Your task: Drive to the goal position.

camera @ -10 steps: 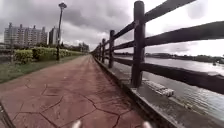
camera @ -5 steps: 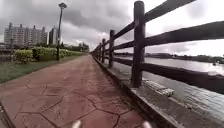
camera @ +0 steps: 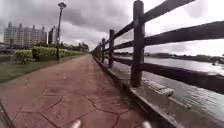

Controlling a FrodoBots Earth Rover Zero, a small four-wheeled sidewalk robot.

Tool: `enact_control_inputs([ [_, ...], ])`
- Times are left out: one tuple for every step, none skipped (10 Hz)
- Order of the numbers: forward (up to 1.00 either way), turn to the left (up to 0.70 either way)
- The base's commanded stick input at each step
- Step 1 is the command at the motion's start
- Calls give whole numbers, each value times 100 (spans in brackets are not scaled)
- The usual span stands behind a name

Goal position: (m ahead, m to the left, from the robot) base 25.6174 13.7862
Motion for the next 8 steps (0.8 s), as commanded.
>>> enact_control_inputs([
  [-50, 0],
  [-50, 0],
  [-50, 8],
  [-50, 13],
  [-50, 8],
  [-50, 1],
  [-50, 0],
  [-50, 0],
])
